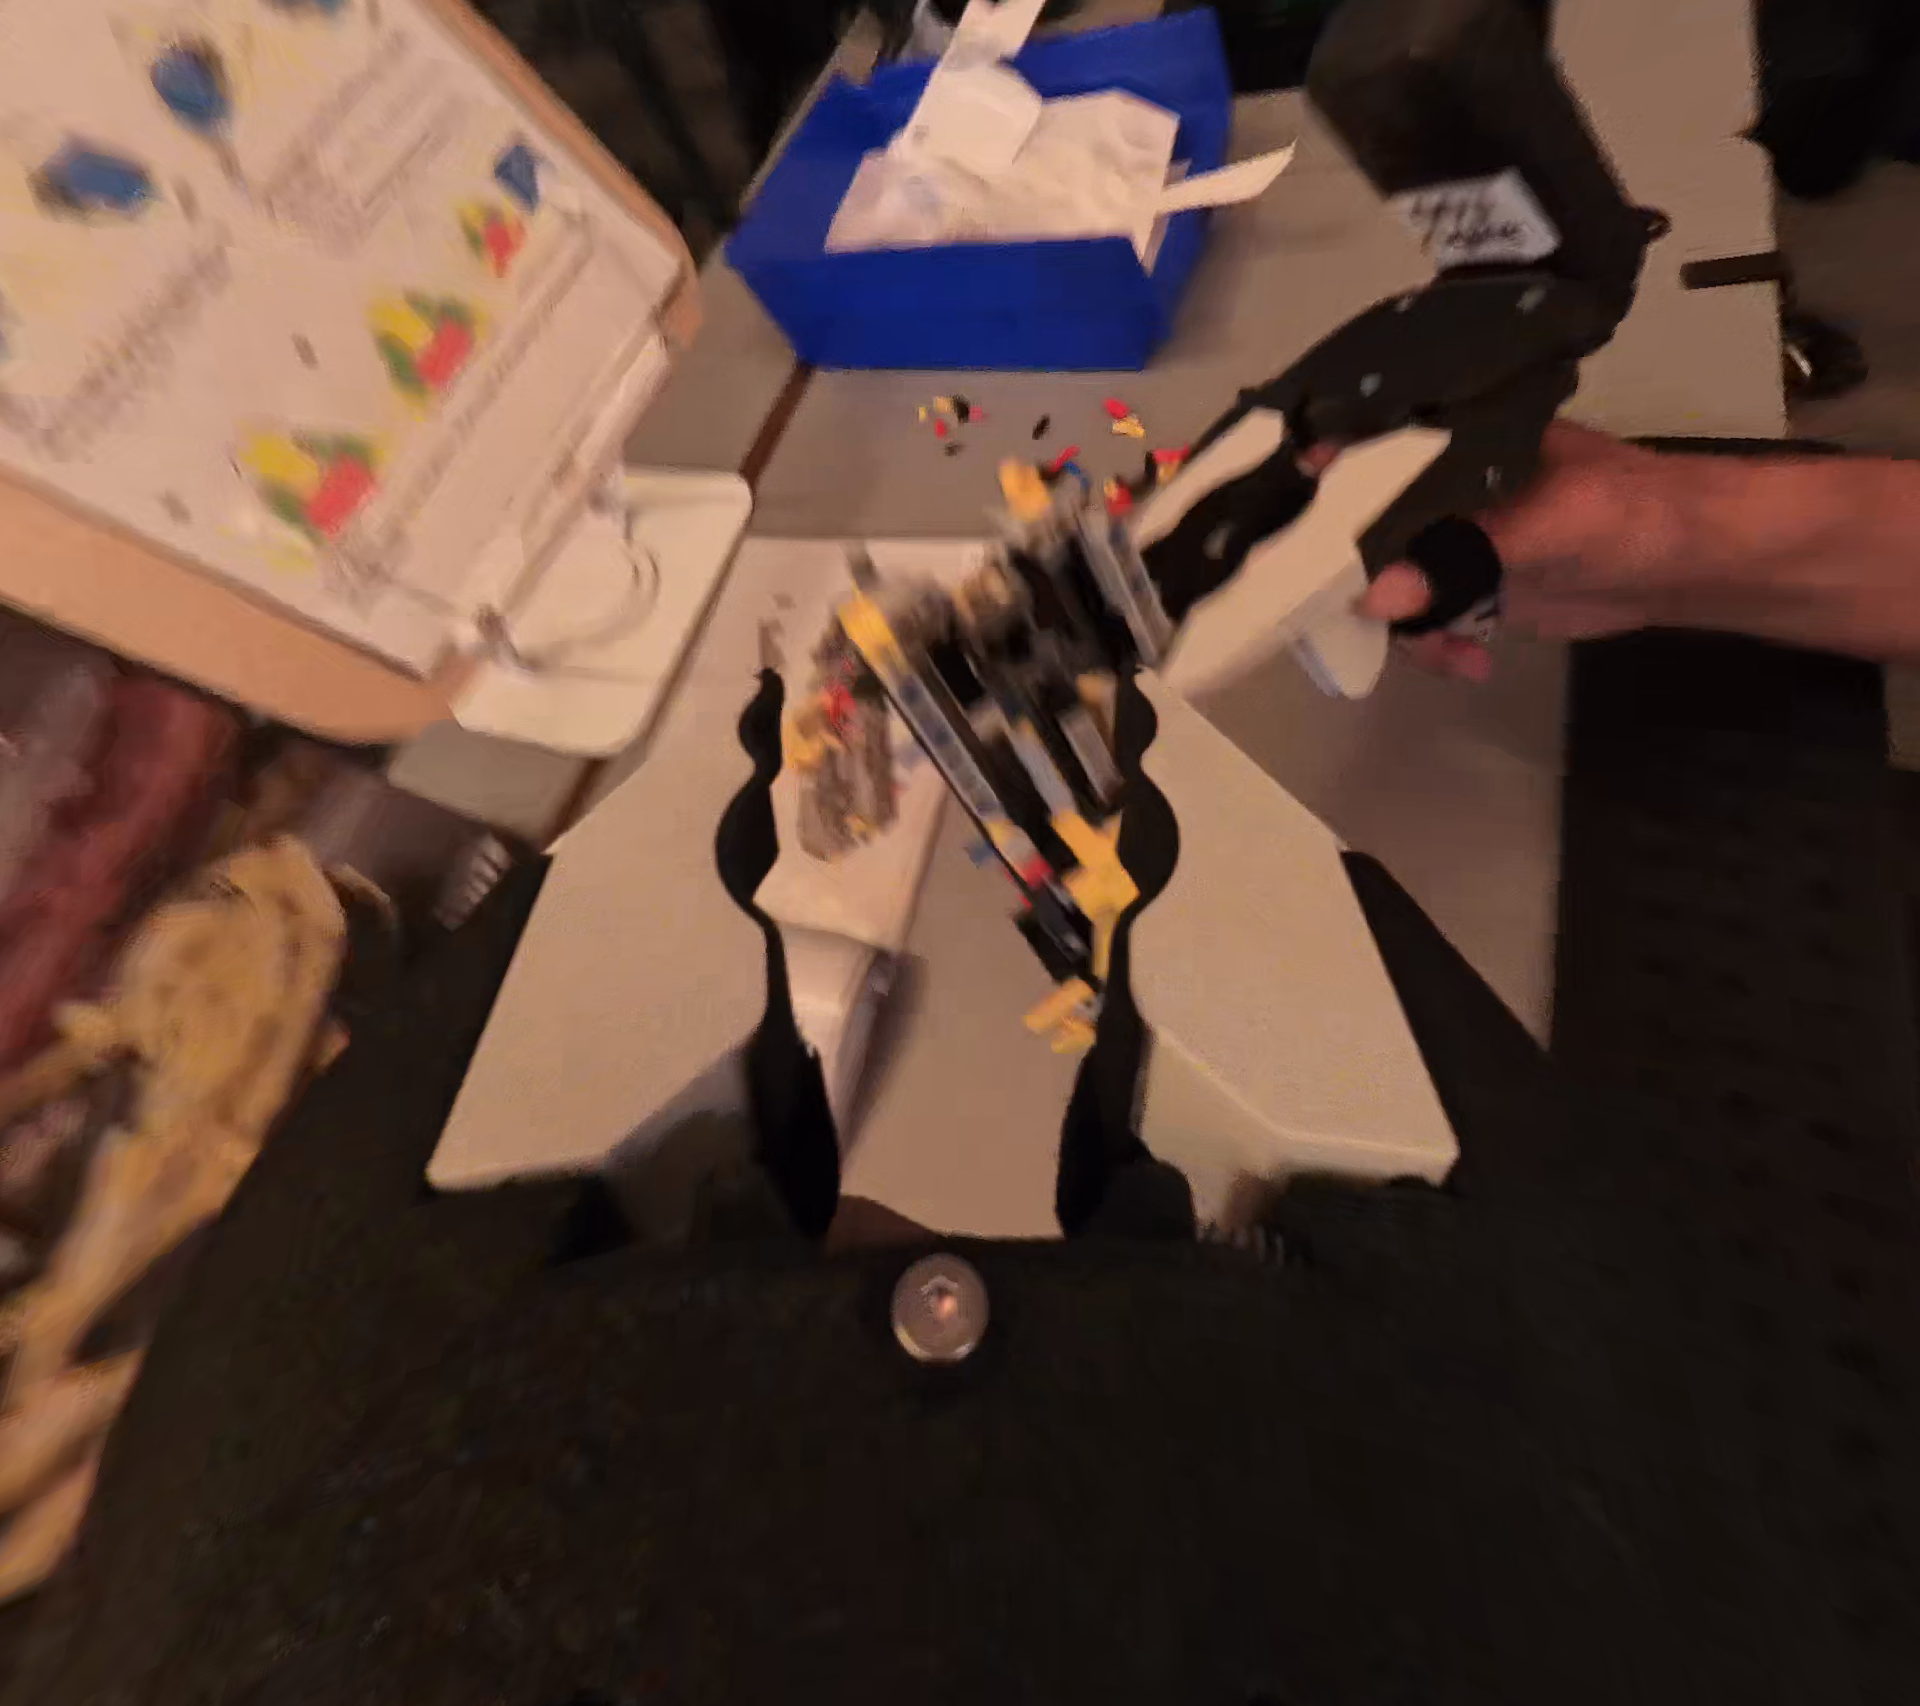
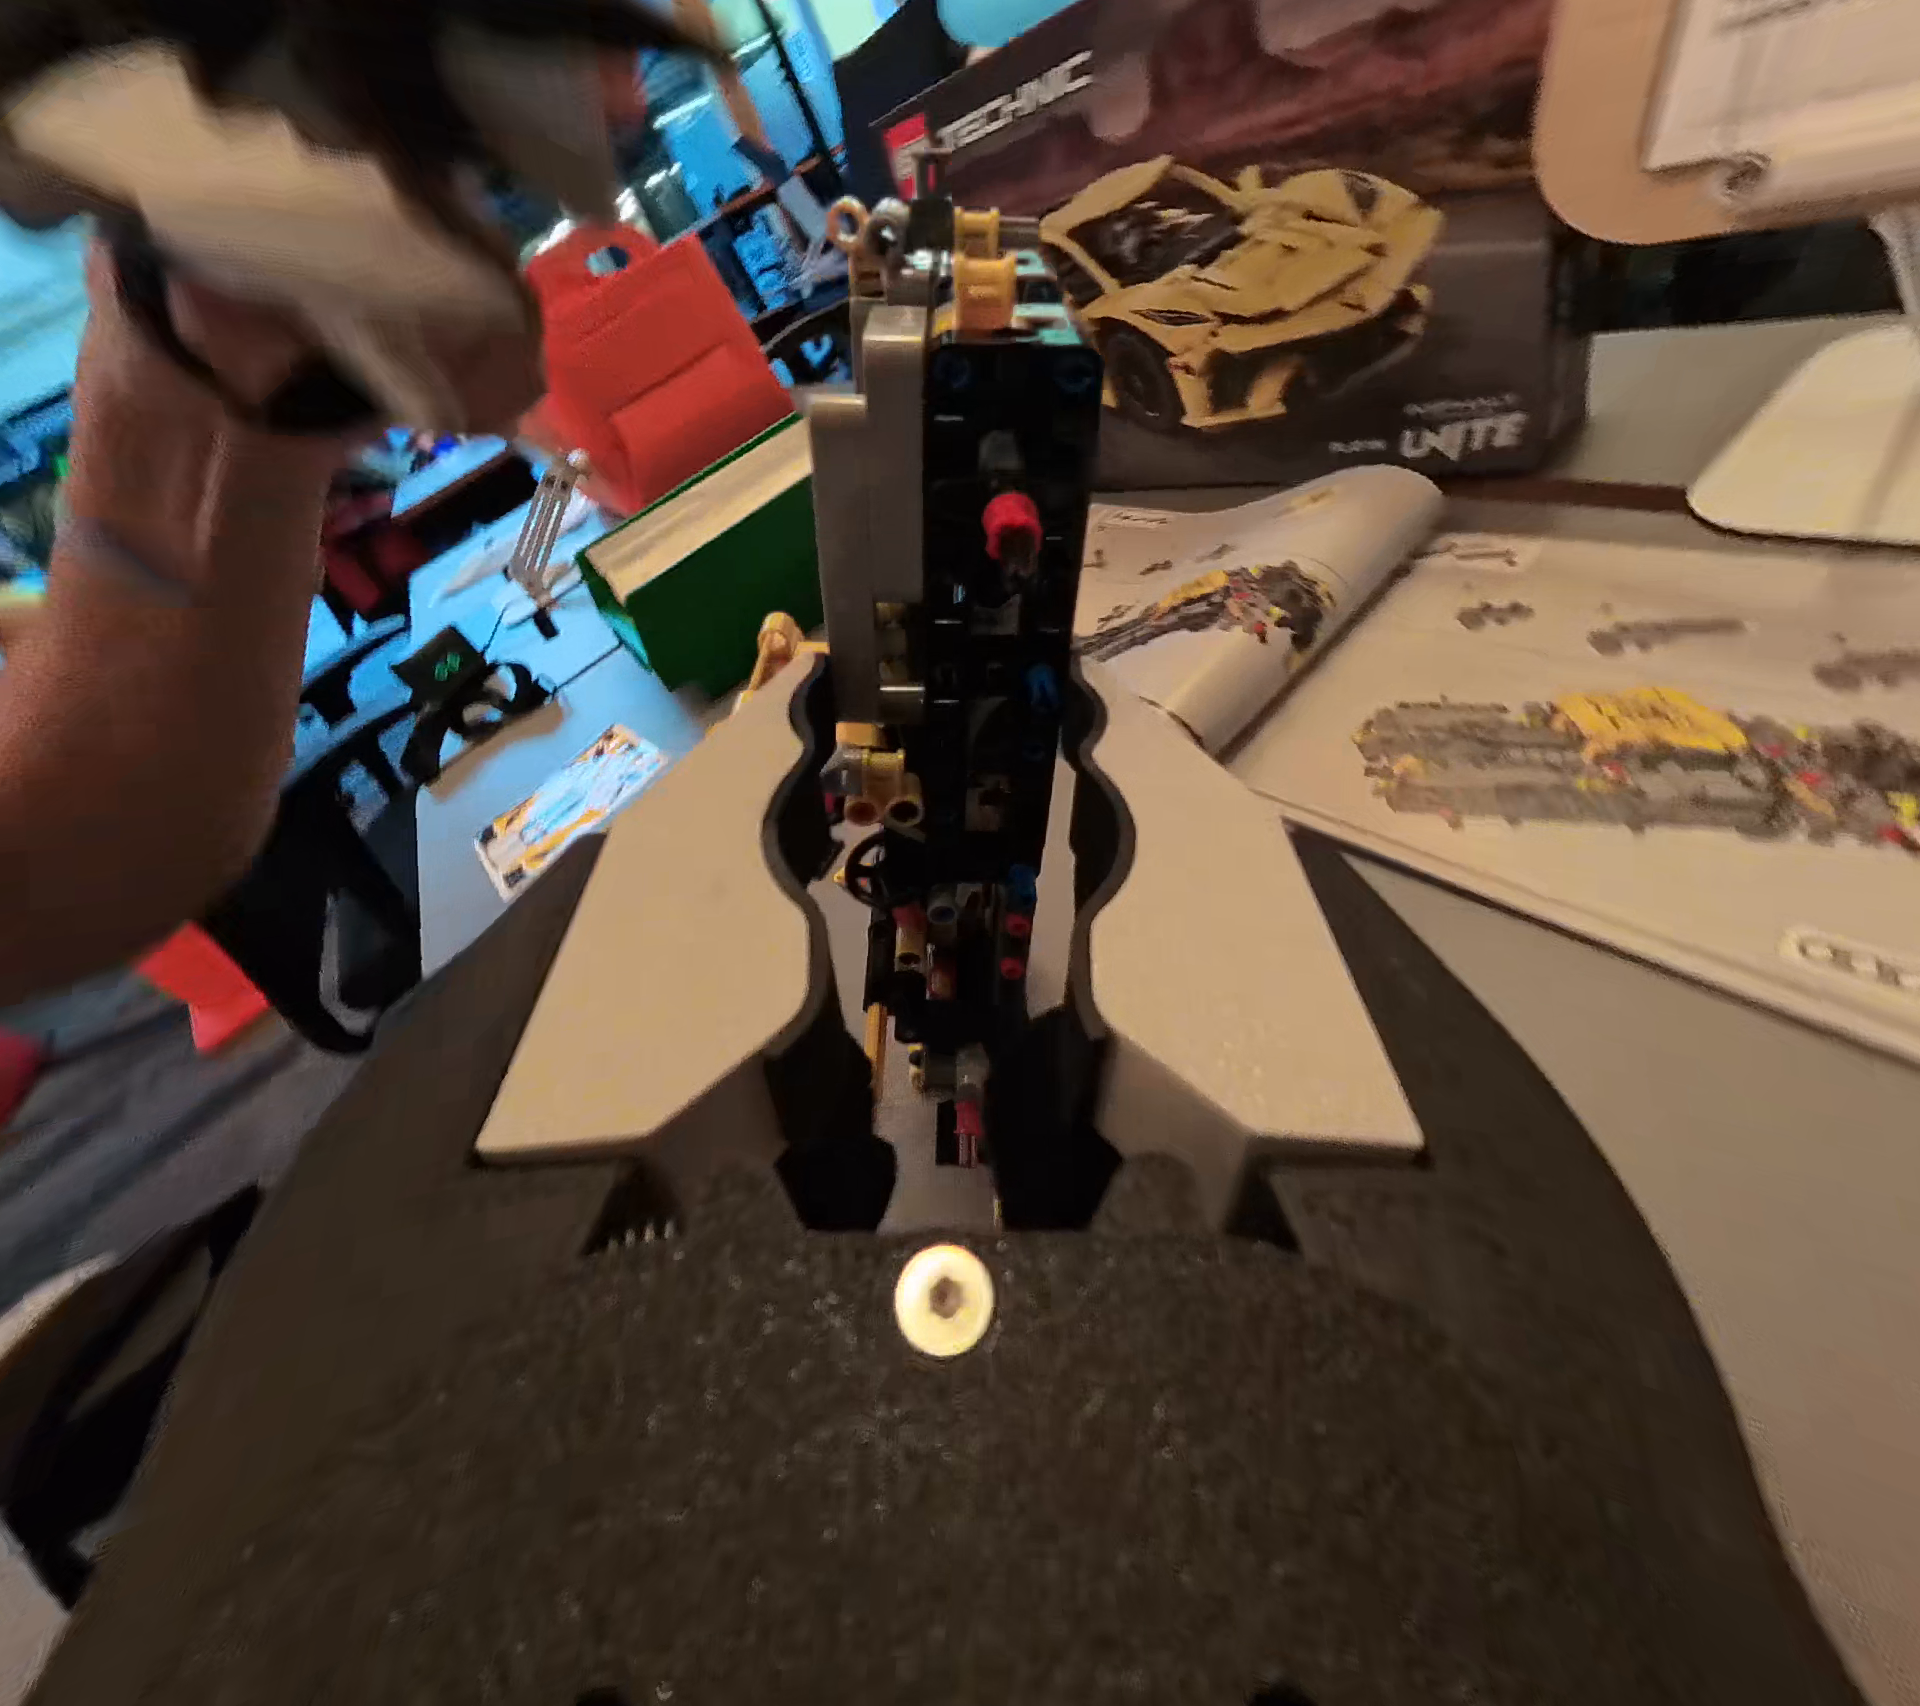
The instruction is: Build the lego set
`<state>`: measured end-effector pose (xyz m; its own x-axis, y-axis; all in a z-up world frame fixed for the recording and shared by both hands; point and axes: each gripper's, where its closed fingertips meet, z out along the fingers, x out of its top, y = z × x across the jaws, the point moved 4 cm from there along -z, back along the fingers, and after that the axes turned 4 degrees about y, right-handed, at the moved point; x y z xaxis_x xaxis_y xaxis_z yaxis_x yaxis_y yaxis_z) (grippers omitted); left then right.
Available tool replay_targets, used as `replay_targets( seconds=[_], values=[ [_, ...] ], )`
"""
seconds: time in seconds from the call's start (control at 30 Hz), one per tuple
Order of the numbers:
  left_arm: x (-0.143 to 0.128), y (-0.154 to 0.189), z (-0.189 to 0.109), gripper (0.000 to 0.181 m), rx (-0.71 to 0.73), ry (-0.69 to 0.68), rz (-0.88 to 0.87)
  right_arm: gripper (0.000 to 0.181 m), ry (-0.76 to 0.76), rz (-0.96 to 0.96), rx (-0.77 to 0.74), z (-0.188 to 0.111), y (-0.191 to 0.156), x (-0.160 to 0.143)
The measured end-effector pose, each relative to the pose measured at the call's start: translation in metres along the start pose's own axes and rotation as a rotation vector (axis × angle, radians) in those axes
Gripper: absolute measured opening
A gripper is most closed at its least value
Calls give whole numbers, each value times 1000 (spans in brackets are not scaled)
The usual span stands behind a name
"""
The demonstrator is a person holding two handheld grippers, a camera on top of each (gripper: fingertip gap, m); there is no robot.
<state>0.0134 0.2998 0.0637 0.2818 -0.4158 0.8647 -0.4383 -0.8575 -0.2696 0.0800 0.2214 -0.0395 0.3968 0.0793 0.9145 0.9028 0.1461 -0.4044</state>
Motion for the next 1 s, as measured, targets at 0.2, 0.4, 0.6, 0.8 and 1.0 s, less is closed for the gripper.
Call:
replay_targets(
  seconds=[0.2, 0.4, 0.6, 0.8, 1.0],
  values=[
    [-83, 67, 48, 95, 92, 1, -317, 42, 103, 239, -180, -28, 22, -11],
    [-93, 86, 88, 87, -27, -59, -311, 43, 186, 508, -288, -57, 24, -43],
    [-109, 101, 109, 78, -62, -259, -175, 42, 267, 759, -347, -69, 43, -77],
    [-118, 92, 118, 76, -140, -385, -137, 42, 245, 936, -287, -66, 54, -89],
    [-127, 84, 118, 76, -233, -425, -80, 56, 120, 1083, -108, -63, 55, -96]
  ],
)
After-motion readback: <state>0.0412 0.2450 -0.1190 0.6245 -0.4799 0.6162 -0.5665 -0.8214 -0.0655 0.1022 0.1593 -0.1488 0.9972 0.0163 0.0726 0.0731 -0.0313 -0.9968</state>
